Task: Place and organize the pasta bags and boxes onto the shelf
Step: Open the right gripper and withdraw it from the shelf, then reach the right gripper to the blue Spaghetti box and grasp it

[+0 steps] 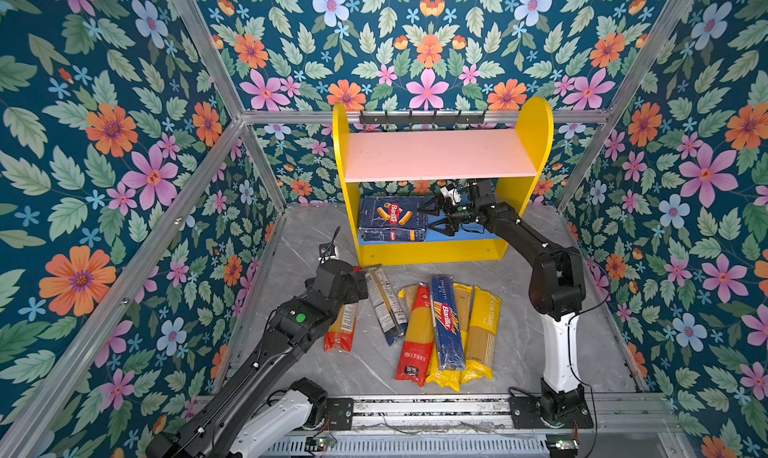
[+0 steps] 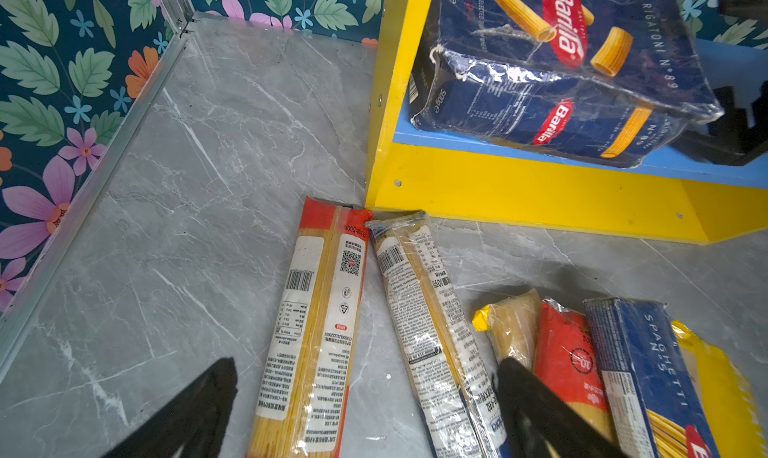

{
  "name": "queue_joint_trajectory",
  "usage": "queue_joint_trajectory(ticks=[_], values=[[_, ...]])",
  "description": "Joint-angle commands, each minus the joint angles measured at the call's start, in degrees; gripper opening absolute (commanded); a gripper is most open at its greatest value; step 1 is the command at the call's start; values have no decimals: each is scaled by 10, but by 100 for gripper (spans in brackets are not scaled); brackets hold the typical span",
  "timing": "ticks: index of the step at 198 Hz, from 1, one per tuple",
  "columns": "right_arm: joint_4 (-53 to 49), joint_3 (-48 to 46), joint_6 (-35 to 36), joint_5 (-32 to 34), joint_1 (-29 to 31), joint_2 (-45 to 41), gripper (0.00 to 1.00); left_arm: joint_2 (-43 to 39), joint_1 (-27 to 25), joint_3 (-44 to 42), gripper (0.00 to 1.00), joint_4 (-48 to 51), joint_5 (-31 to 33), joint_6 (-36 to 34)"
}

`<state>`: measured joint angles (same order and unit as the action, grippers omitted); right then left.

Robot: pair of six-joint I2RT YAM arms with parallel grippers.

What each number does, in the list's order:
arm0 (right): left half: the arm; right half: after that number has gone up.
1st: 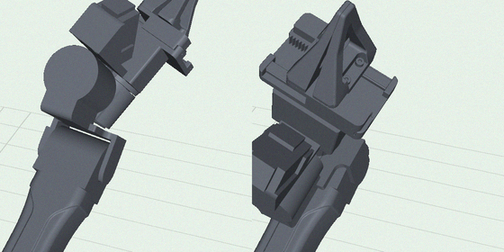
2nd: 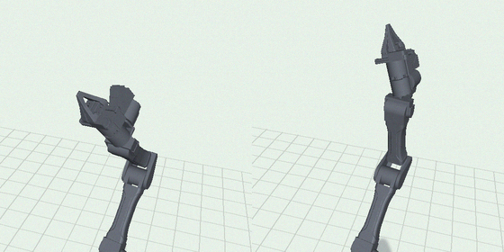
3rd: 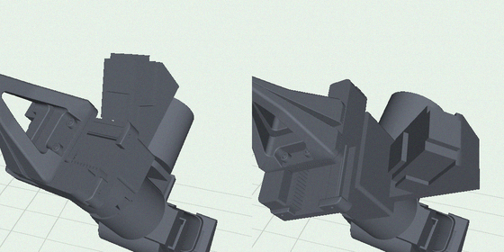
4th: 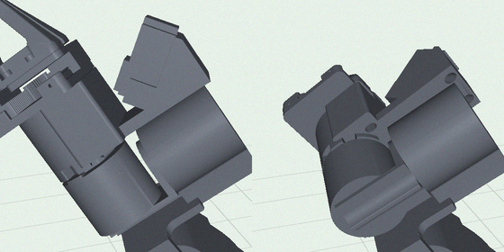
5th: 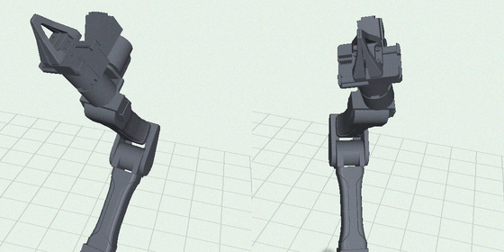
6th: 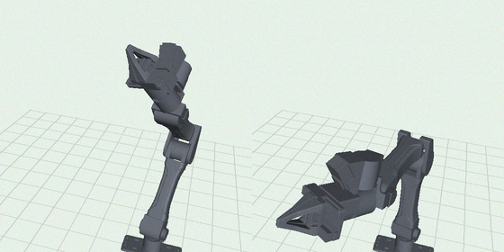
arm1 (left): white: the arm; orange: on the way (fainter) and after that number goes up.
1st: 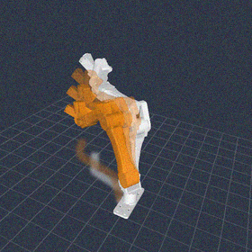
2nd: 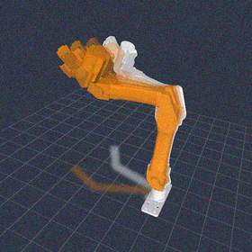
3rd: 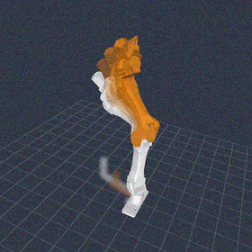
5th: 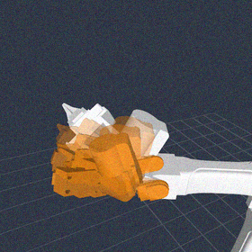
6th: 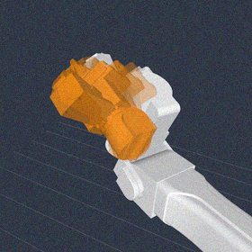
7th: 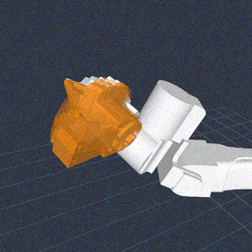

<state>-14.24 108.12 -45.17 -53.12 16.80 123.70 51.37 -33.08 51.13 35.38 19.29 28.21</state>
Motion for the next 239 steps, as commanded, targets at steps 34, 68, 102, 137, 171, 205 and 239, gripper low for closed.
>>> queue_joint_trajectory(ticks=[34,68,102,137,171,205,239], values=[[-40,-87,43,28,-7,-70,99,-3,0,-27,100,-40,1,-12],[-54,-195,73,69,-5,-164,99,18,0,-36,100,-44,-1,-12],[-105,-281,112,140,18,-260,99,13,0,-52,100,-71,-23,-7],[-189,-348,151,273,111,-352,99,3,0,-71,100,-89,-44,-1],[-205,-426,108,373,199,-432,99,-20,0,-96,100,-91,-50,9],[-235,-478,61,469,284,-499,99,-51,0,-114,100,-87,-60,19],[-239,-530,5,515,348,-537,99,-78,0,-128,100,-86,-92,31]])
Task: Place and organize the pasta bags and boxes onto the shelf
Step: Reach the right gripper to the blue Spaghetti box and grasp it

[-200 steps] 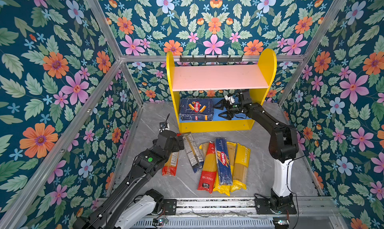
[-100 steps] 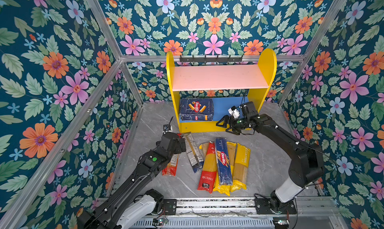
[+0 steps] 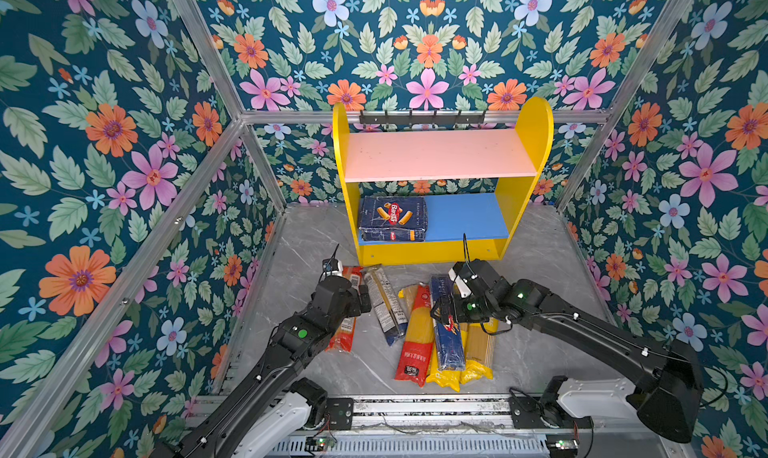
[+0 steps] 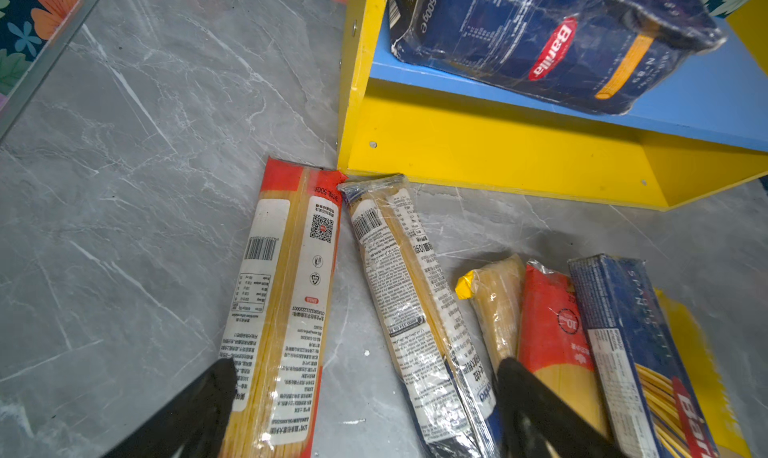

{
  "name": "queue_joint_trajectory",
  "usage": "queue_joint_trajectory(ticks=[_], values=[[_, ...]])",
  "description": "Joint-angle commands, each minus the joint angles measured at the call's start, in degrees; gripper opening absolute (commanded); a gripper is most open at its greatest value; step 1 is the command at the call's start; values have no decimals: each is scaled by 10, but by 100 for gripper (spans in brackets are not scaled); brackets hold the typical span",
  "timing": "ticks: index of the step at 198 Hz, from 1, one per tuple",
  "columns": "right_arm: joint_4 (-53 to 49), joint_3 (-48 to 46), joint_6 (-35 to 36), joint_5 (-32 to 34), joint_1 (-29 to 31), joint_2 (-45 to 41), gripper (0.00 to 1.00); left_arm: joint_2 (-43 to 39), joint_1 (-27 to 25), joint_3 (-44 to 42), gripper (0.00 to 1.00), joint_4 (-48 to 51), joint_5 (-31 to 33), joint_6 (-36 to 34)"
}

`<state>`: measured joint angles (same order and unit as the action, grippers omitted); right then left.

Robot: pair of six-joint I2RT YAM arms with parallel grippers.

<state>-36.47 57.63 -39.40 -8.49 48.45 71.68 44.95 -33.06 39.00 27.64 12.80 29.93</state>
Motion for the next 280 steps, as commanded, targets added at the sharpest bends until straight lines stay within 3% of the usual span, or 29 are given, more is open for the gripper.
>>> queue_joint_trajectory(ticks=[1,65,118,193,280], values=[[-17,-26,-54,71,34,-17,99,-14,0,-7,100,-8,-27,14],[-10,-77,-132,133,130,-21,99,-95,-1,-47,100,-9,-121,46],[15,-98,-169,155,168,1,99,-138,-1,-41,100,-29,-228,52],[-7,-69,-158,183,174,30,99,-136,-1,-17,100,-14,-209,47],[12,-72,-156,187,161,85,98,-43,-1,-4,100,-39,-193,34]])
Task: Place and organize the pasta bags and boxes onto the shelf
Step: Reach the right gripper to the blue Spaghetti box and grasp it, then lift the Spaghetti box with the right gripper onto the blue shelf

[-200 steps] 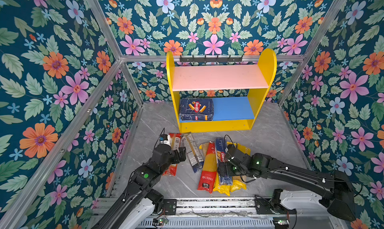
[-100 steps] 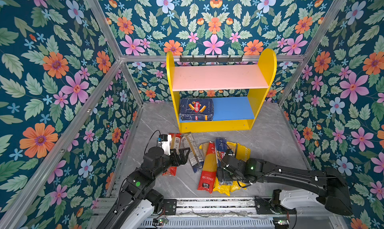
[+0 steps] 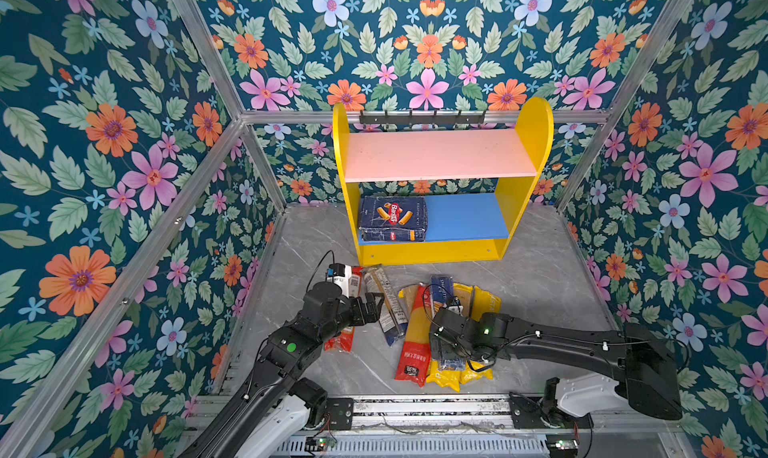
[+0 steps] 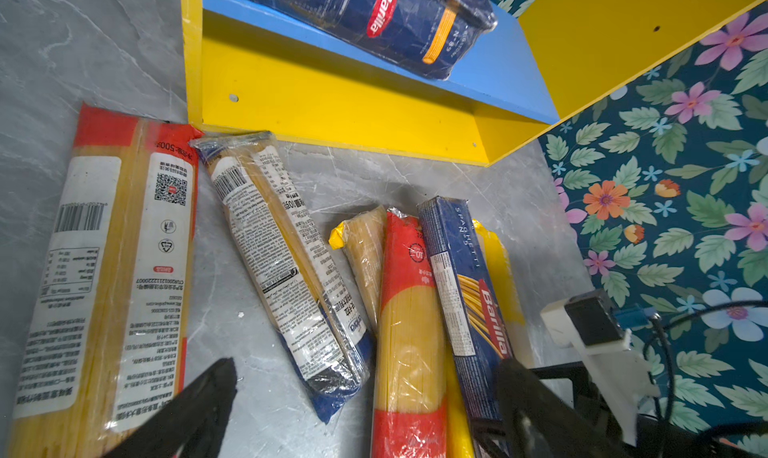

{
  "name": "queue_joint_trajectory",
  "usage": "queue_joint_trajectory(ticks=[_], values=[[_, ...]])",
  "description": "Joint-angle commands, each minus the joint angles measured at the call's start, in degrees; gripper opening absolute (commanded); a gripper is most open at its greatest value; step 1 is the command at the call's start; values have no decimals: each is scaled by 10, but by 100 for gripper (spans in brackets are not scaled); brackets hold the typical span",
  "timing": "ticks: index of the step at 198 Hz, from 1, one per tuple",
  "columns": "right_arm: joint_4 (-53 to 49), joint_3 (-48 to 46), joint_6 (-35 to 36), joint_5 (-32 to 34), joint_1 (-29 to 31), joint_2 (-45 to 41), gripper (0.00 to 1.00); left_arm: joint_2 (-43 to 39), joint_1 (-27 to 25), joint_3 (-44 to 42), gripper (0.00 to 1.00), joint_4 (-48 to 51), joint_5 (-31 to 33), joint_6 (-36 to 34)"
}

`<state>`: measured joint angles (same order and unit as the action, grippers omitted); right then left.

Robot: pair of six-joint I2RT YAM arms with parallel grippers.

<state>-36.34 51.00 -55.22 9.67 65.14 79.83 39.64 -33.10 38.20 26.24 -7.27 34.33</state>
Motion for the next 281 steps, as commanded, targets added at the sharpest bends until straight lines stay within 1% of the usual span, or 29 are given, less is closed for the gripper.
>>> queue_joint_trajectory(ticks=[1,12,23,50,71,82,100,138,179,237,257,281], values=[[12,-7,2,5,-7,4,98,11,0,4,100,-25,8,-10],[26,-14,7,-4,-14,5,96,17,0,5,100,-31,8,-11],[41,-23,11,-17,-24,7,90,23,-1,6,100,-35,7,-10],[55,-29,17,-28,-35,11,68,31,0,7,100,-37,8,-11],[46,-19,22,-25,-35,8,55,31,0,7,100,-34,13,-13],[44,-15,26,-22,-35,3,49,32,0,7,100,-33,18,-13],[36,-6,31,-15,-36,-4,45,33,0,10,100,-32,23,-15],[22,17,45,-6,-43,-17,39,41,0,19,100,-31,28,-18],[3,37,62,10,-56,-42,38,56,0,31,100,-29,37,-26],[-22,72,109,19,-99,-80,38,75,-1,51,100,-34,39,-33],[-25,87,131,15,-120,-84,38,83,0,61,100,-36,44,-37],[-13,106,161,2,-159,-78,38,94,0,76,100,-46,50,-41]])
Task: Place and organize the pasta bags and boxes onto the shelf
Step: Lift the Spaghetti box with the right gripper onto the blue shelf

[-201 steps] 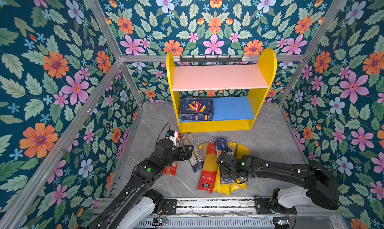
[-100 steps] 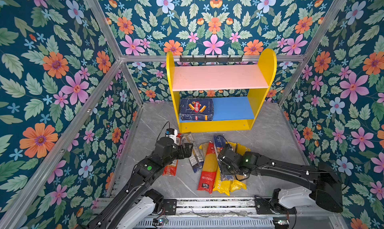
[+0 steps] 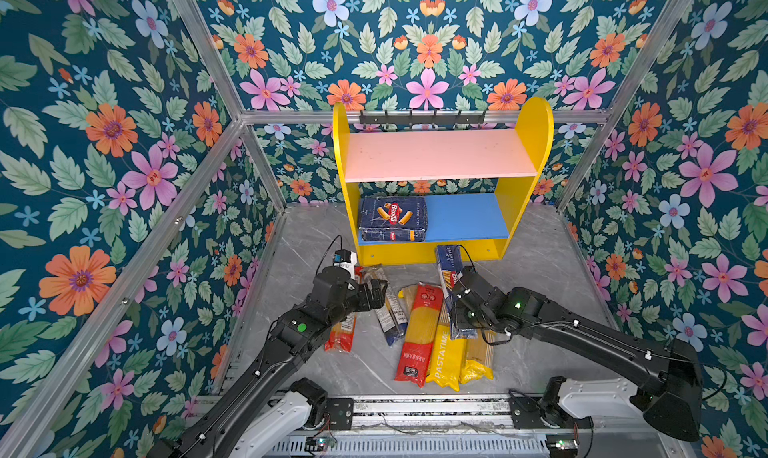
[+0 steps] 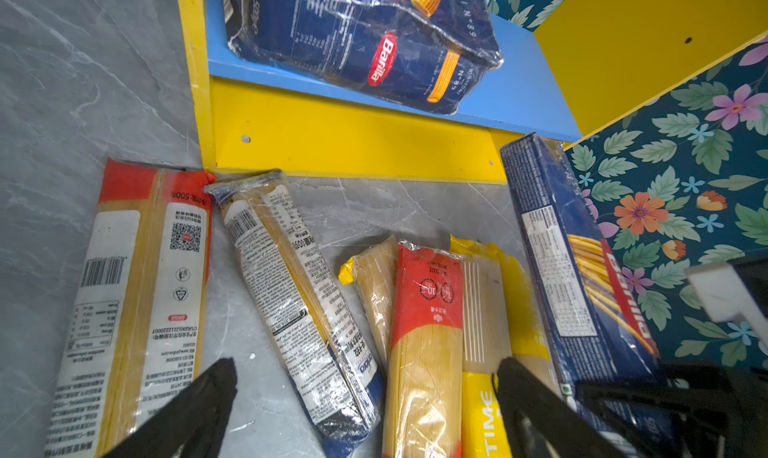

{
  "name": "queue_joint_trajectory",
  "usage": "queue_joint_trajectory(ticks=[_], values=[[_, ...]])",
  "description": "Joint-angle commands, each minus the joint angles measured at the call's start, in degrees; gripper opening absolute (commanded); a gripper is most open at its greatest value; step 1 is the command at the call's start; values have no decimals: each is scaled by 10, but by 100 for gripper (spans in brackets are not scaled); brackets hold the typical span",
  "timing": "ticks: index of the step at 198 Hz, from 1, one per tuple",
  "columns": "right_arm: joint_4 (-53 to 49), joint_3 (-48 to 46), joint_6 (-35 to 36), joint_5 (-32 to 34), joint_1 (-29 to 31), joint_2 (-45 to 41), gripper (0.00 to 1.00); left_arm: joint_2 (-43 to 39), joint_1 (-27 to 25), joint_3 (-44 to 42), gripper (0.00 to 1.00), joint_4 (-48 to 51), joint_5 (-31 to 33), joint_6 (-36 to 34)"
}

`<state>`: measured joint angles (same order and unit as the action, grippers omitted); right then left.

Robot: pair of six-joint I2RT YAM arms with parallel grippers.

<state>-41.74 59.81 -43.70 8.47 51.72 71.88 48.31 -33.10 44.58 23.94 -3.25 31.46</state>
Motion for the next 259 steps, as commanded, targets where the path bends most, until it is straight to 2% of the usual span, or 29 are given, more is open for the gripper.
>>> queue_joint_trajectory(ticks=[1,47,105,180,259], values=[[42,20,48,14,-26,2,38,8,-1,13,100,-23,10,-13],[58,89,117,-16,-116,53,38,38,0,42,100,-38,11,-20],[88,207,177,-50,-197,171,38,69,0,72,100,-40,25,-37],[64,374,216,-56,-226,324,38,86,0,92,100,-36,25,-52],[39,476,217,-57,-238,405,40,97,0,103,100,-30,18,-68]])
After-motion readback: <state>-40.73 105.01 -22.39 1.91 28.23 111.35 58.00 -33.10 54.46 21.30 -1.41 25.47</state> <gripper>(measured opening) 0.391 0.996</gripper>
